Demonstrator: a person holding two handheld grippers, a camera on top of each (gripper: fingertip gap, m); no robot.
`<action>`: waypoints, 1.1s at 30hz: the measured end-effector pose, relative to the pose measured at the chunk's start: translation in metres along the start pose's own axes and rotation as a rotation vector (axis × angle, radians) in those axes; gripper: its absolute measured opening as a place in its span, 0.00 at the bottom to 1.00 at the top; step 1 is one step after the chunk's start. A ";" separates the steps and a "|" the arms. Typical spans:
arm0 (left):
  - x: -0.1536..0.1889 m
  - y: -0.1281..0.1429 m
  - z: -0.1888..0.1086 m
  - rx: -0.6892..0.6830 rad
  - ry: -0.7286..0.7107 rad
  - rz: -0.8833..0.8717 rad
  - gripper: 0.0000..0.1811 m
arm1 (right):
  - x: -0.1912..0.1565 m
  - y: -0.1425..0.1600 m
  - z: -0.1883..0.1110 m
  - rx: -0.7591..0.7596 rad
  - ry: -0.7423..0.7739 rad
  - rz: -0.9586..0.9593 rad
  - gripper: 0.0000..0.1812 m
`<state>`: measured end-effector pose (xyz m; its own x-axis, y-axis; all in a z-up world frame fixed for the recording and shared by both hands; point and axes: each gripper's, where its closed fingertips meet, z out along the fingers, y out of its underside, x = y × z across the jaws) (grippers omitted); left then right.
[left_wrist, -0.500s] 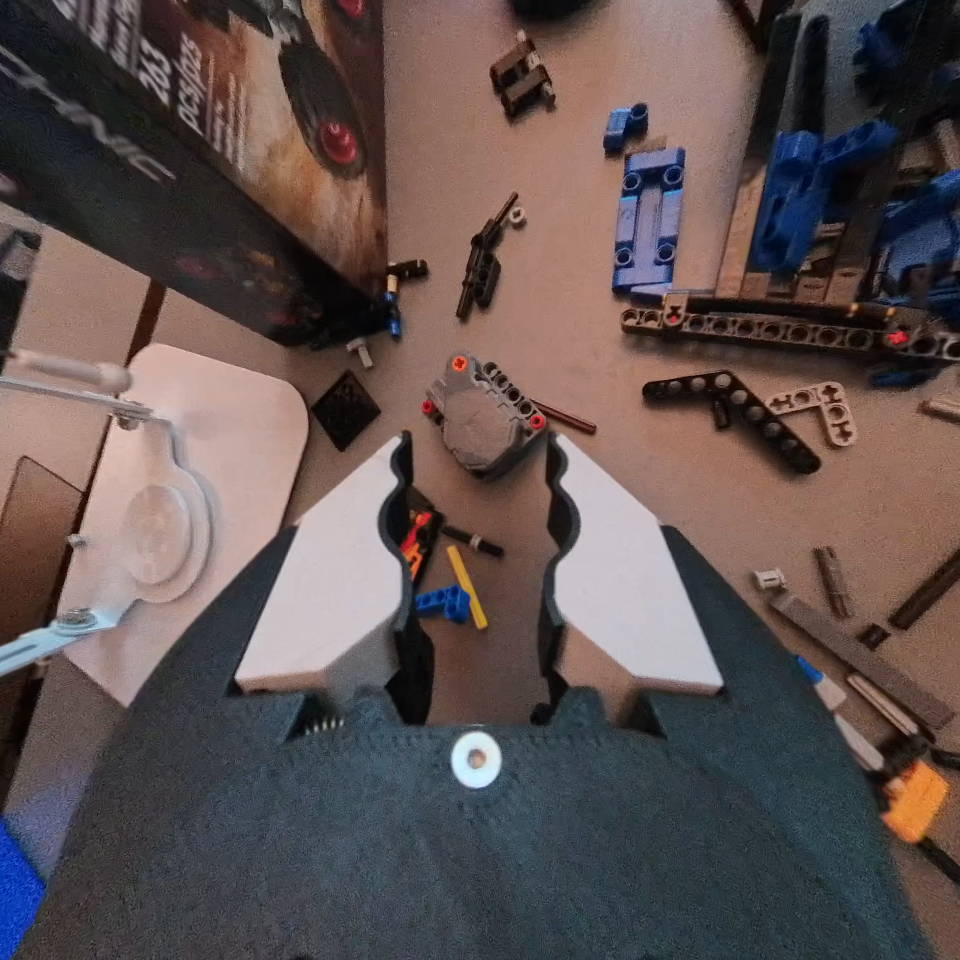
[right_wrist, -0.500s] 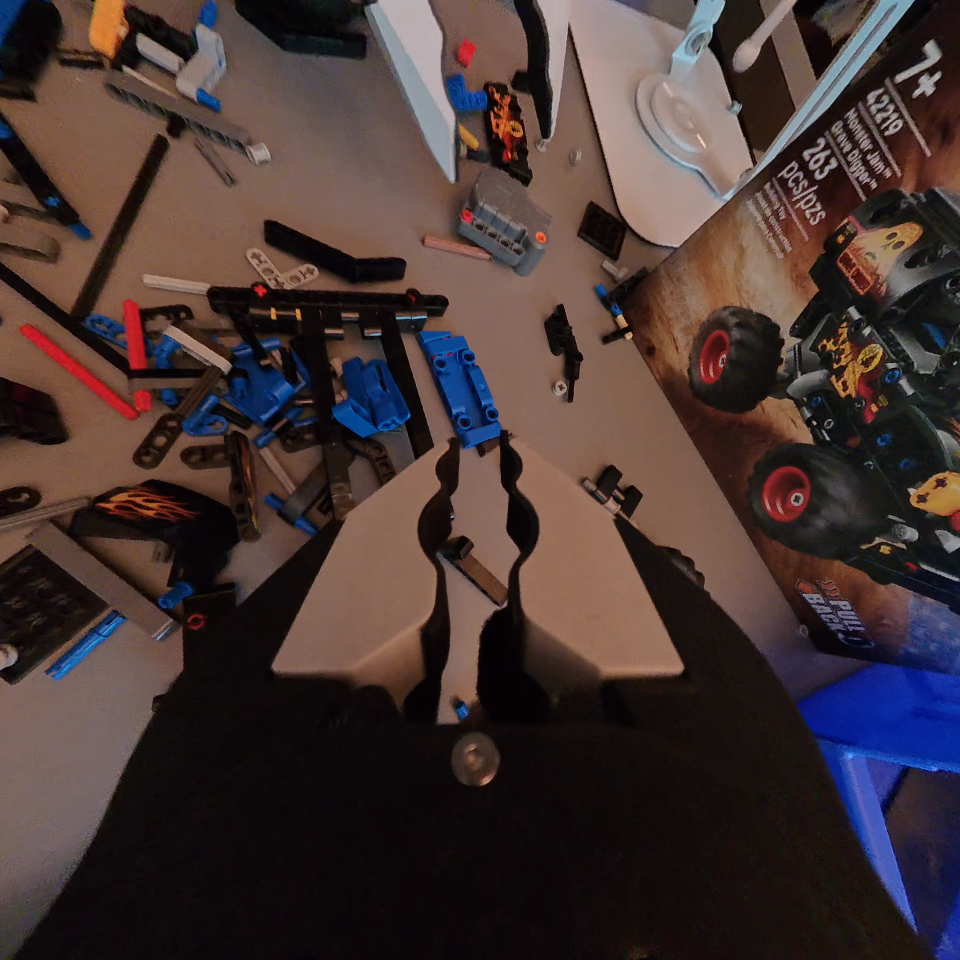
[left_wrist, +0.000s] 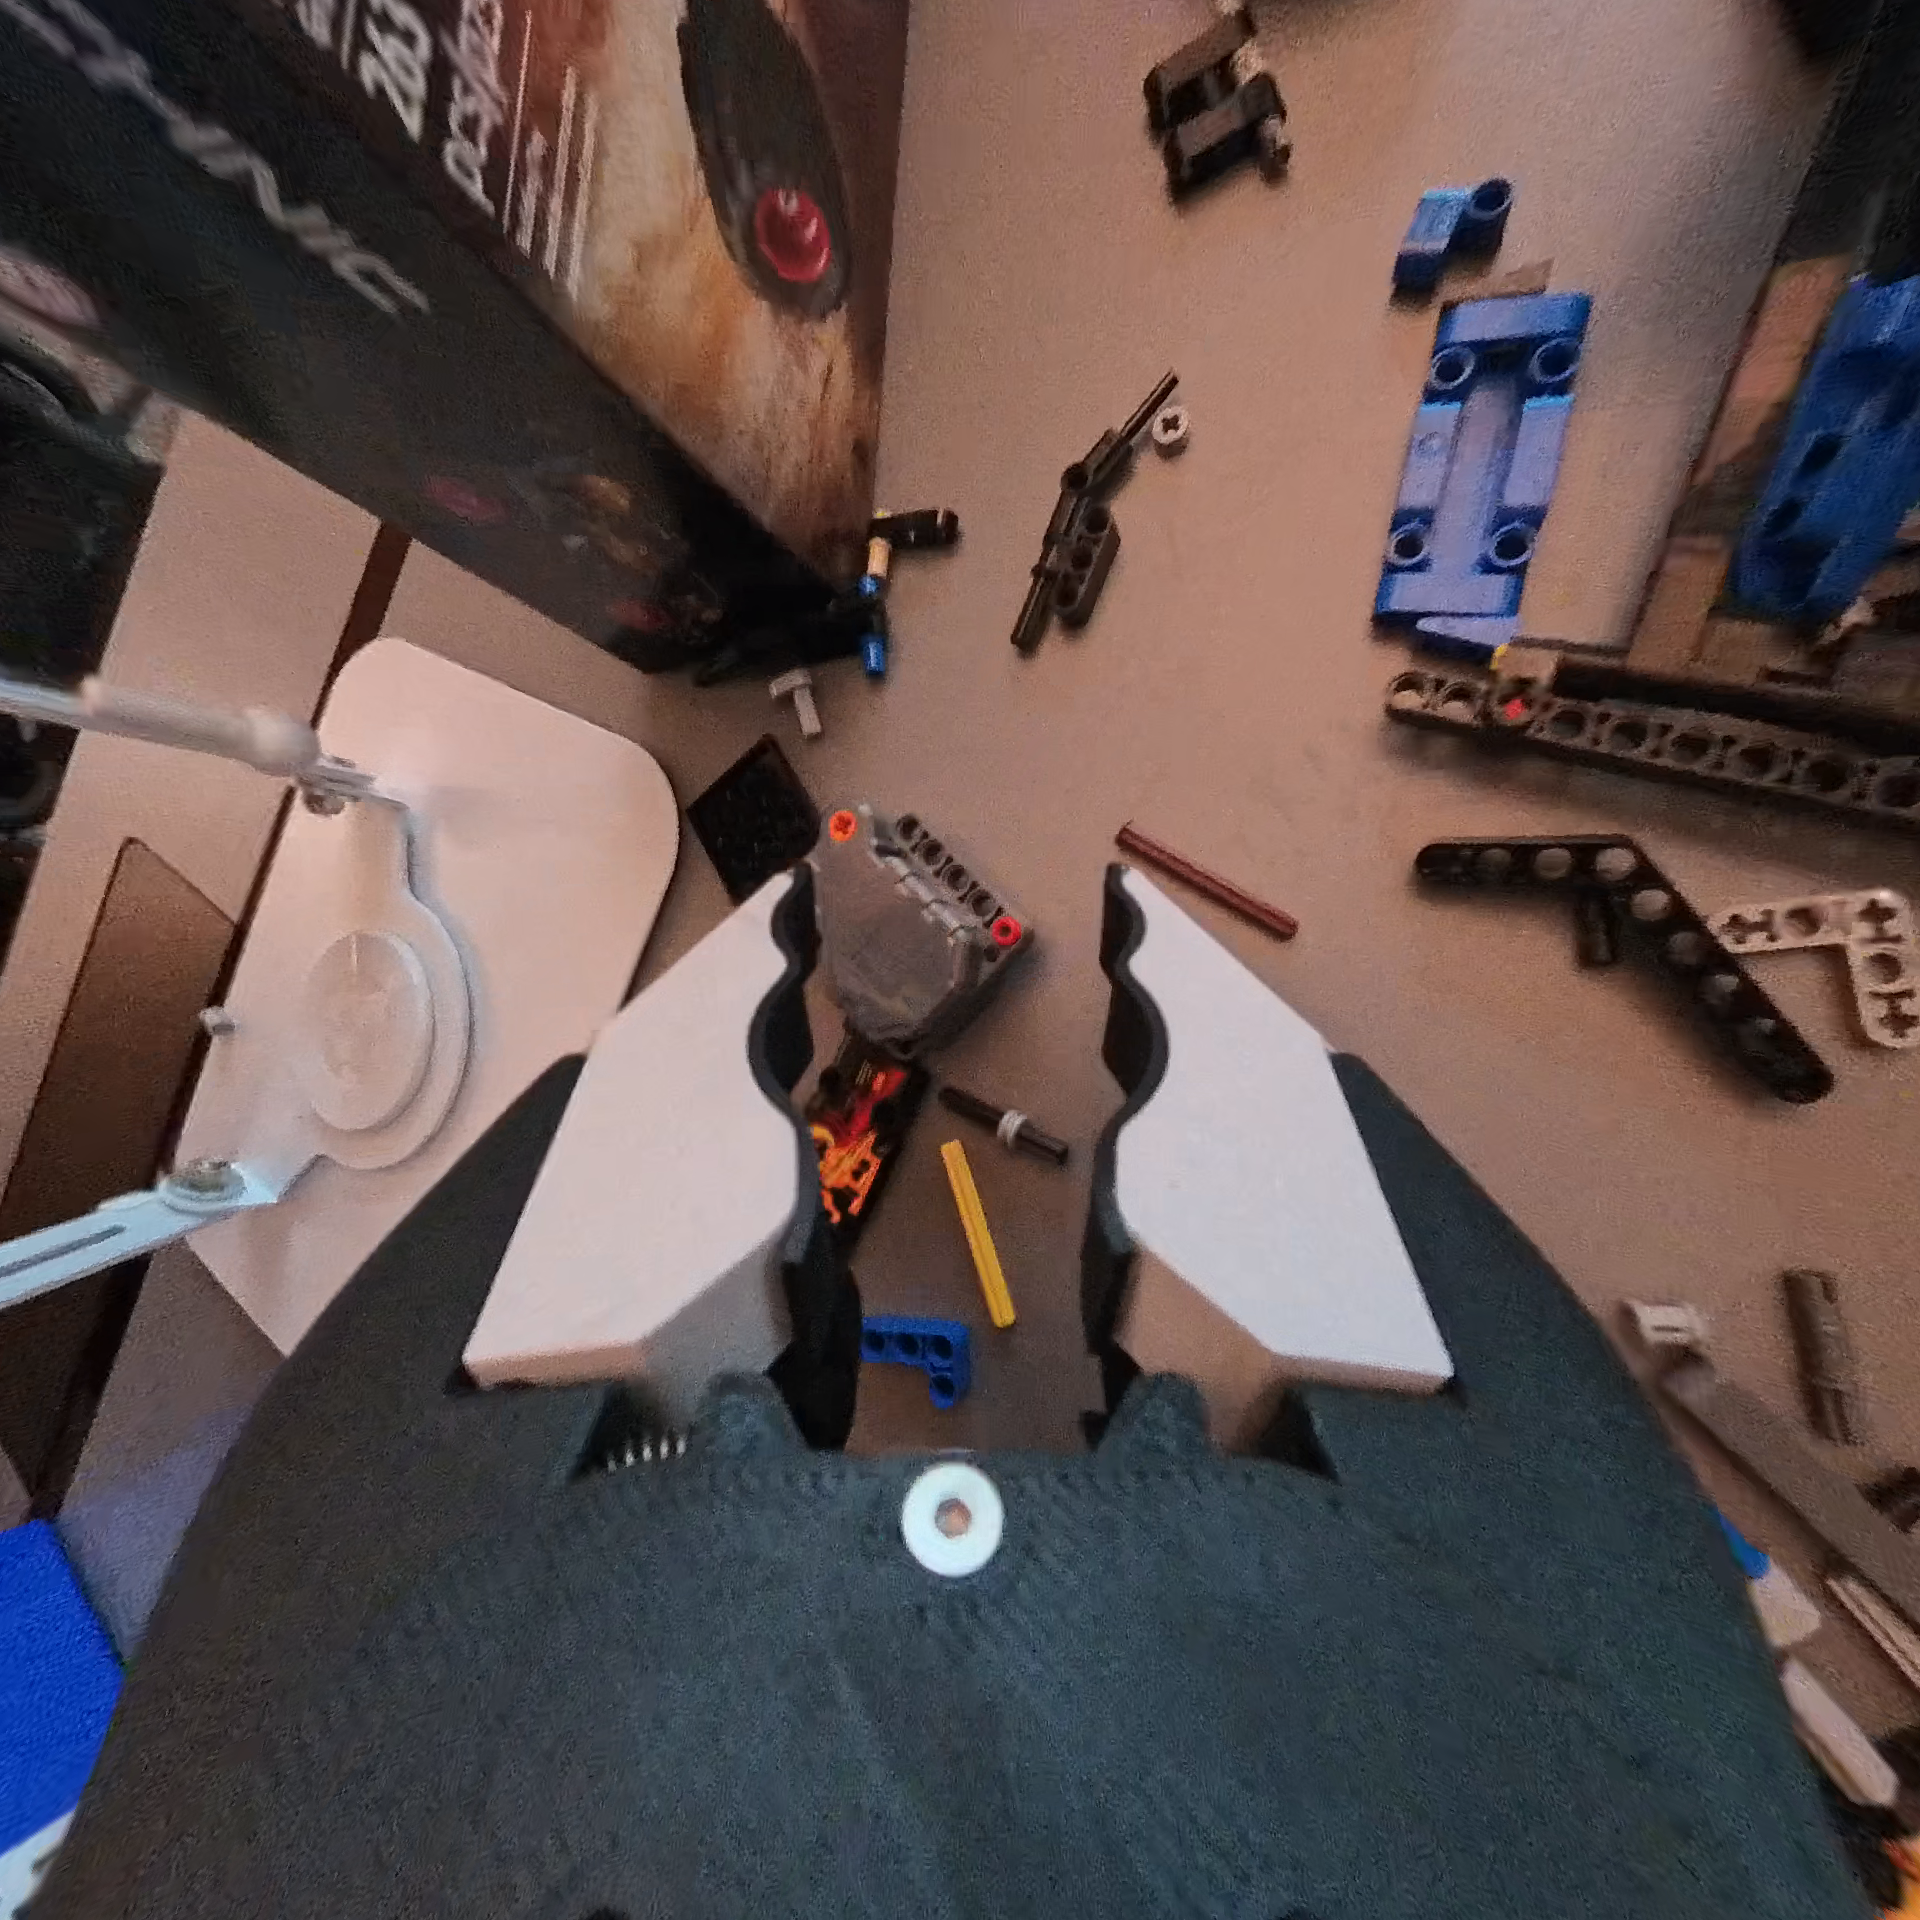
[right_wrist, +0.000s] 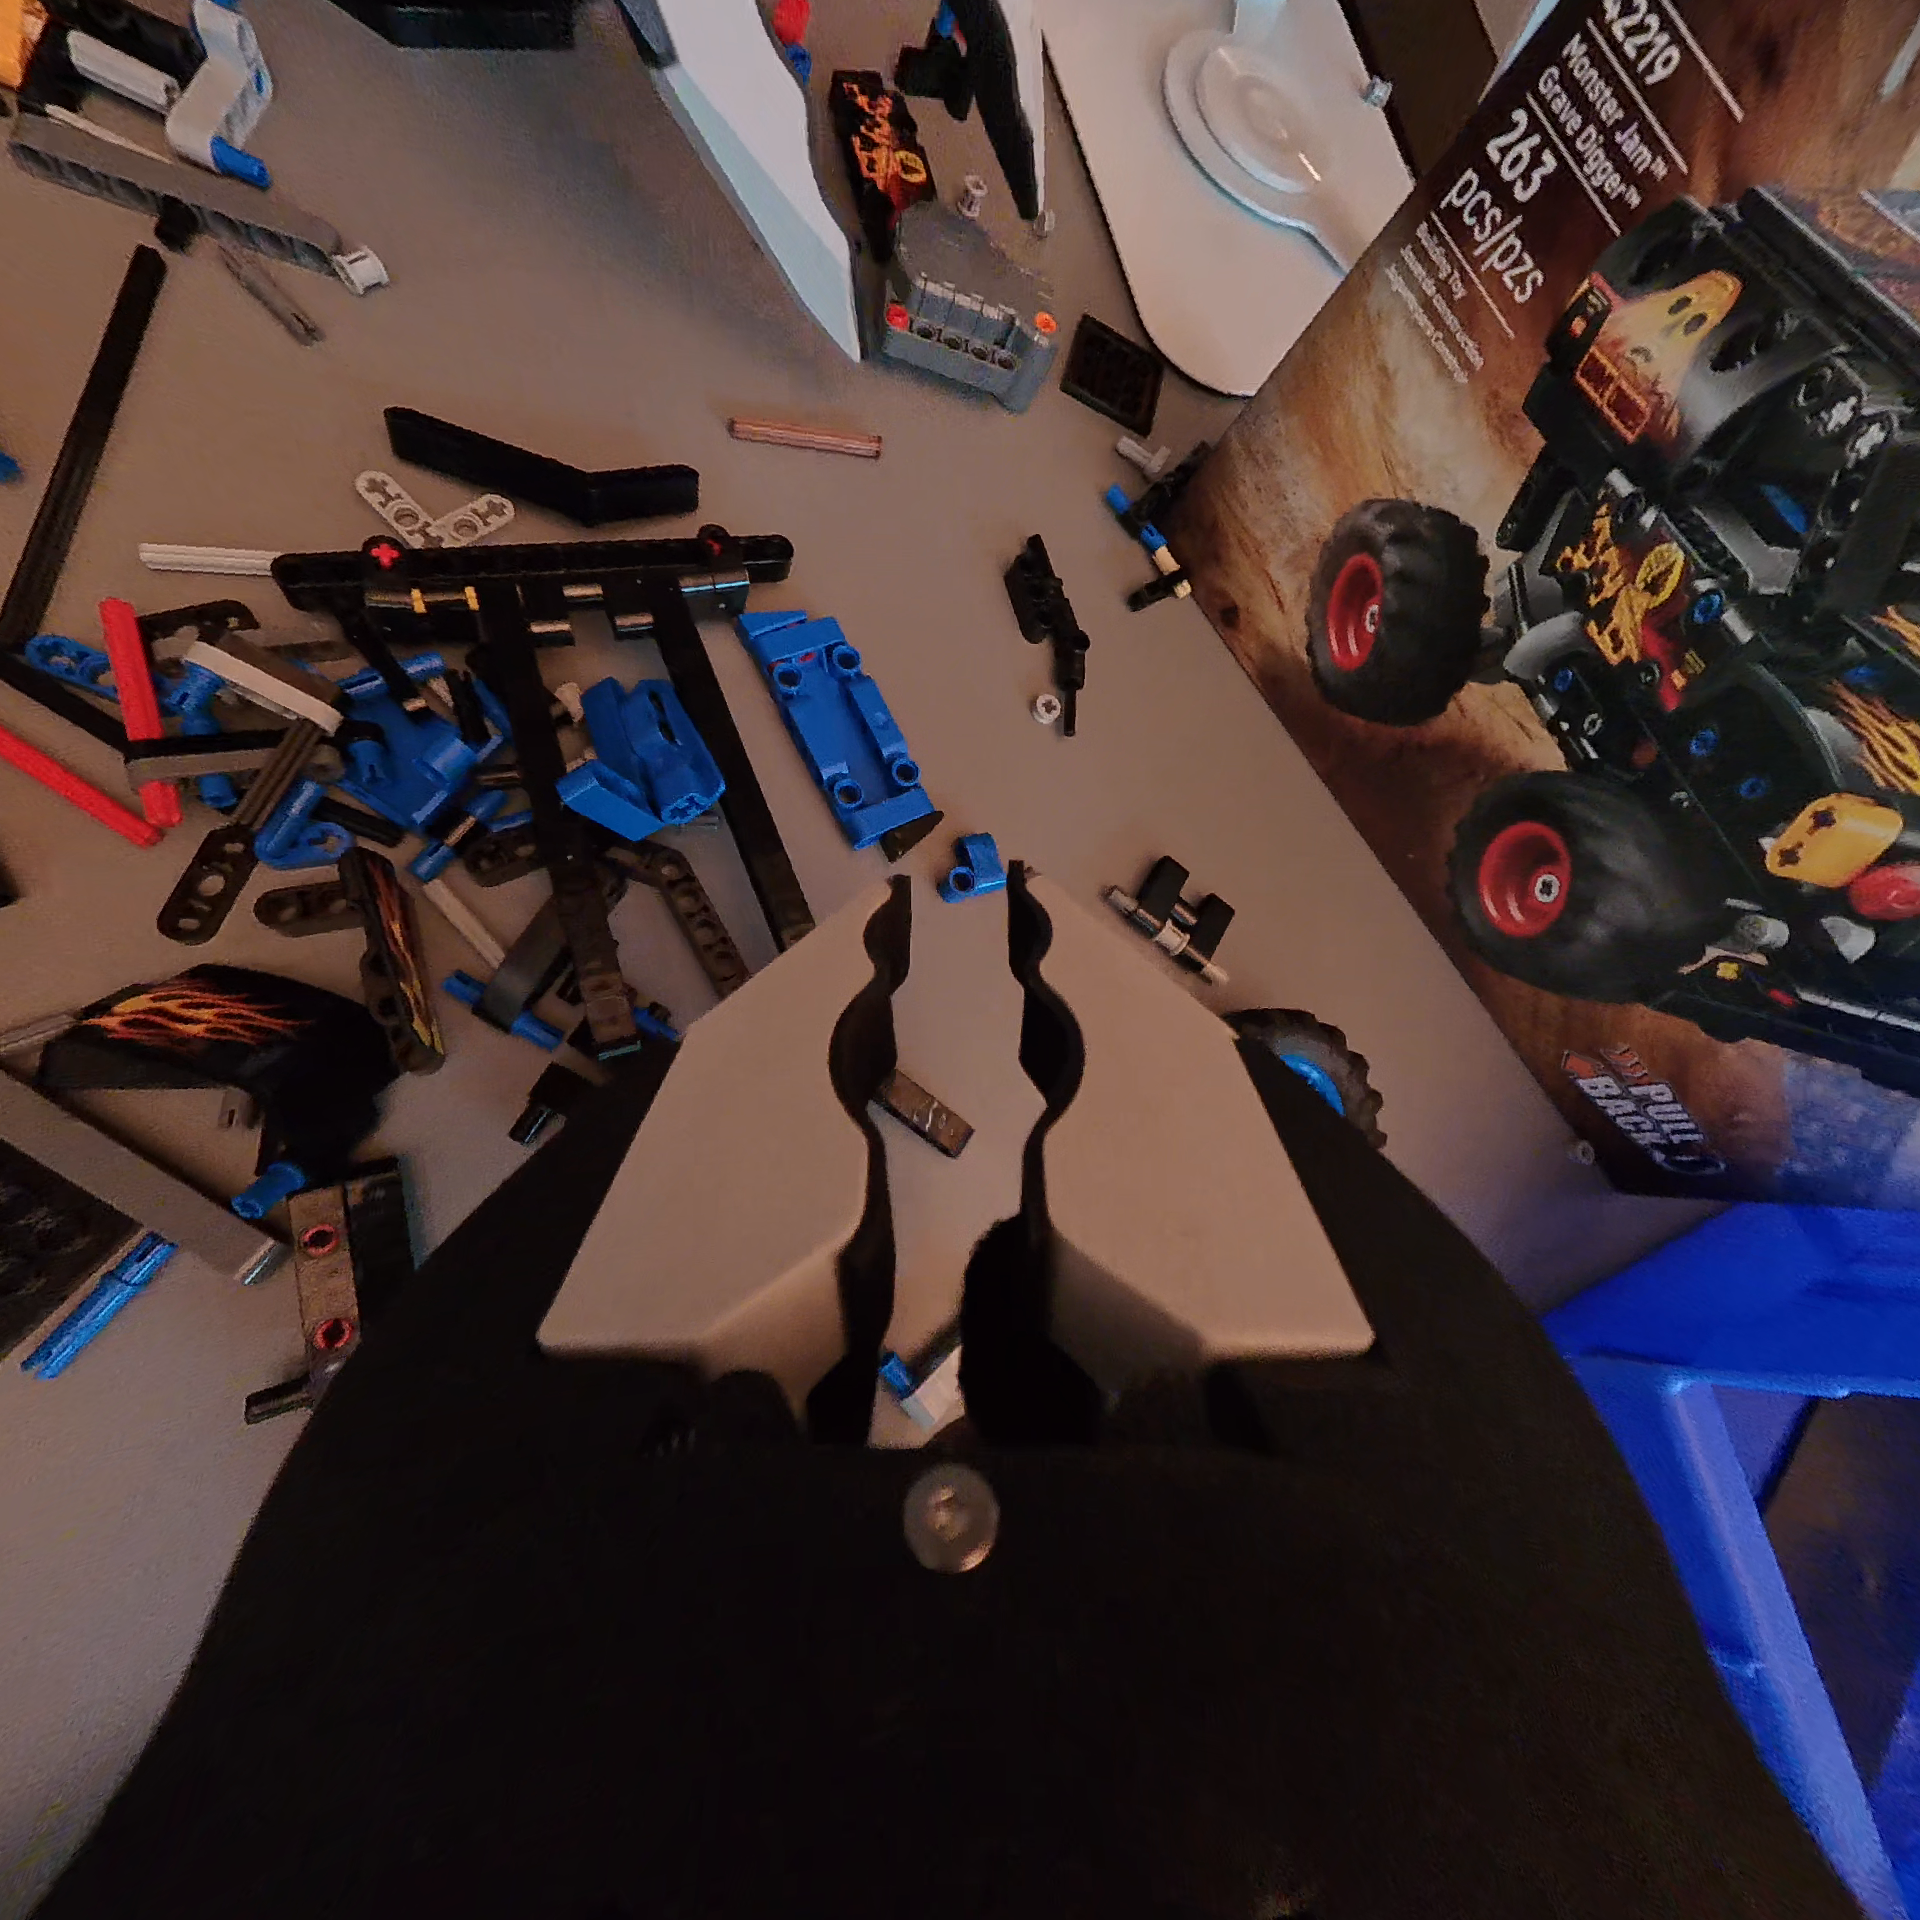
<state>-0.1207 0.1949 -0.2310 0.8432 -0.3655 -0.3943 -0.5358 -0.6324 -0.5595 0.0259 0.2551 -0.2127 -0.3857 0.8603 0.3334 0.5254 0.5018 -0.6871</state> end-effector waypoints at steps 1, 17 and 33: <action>0.005 -0.009 -0.002 0.030 0.009 0.019 0.29 | 0.000 0.001 0.000 -0.006 -0.001 0.006 0.09; 0.085 -0.061 0.035 0.039 0.265 0.115 0.03 | 0.006 0.007 -0.001 -0.018 0.015 0.022 0.09; 0.090 -0.091 -0.023 0.316 0.589 -0.136 0.02 | 0.005 -0.031 0.006 0.024 0.276 -0.438 0.05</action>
<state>0.0050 0.2035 -0.1986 0.7397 -0.6643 0.1076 -0.3349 -0.5021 -0.7973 0.0031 0.2430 -0.1941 -0.3493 0.5634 0.7488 0.3407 0.8207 -0.4586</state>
